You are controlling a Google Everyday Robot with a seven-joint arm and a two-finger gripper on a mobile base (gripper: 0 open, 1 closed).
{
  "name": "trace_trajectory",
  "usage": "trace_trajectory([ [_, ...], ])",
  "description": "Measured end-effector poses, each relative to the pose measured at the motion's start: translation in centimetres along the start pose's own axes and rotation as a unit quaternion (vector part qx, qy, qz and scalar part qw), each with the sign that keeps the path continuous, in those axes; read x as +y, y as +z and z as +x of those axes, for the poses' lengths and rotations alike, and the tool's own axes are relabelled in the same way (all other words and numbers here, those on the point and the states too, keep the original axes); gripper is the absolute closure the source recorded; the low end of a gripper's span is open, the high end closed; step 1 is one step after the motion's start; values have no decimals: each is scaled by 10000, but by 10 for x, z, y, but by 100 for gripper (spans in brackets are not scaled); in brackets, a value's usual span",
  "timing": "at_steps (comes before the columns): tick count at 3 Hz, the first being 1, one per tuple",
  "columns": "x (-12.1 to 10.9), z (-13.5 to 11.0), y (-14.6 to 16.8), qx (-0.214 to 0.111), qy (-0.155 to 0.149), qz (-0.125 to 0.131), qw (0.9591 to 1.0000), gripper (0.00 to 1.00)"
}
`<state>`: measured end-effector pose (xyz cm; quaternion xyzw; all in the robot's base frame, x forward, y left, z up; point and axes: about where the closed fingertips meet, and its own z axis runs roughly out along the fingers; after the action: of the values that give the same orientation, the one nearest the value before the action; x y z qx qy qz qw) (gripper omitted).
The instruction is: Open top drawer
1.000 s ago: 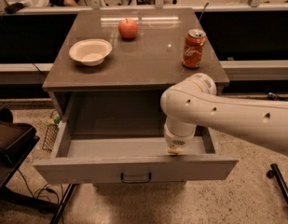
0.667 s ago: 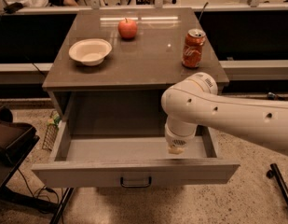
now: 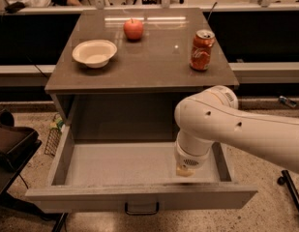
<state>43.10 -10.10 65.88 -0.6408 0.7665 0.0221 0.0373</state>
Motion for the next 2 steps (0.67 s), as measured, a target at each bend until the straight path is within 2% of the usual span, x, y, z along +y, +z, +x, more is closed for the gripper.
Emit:
trace_trajectory([
  [1,1,1,-1,6,1,9,10000,83],
  [2,1,1,-2,12,0,19,10000,59],
])
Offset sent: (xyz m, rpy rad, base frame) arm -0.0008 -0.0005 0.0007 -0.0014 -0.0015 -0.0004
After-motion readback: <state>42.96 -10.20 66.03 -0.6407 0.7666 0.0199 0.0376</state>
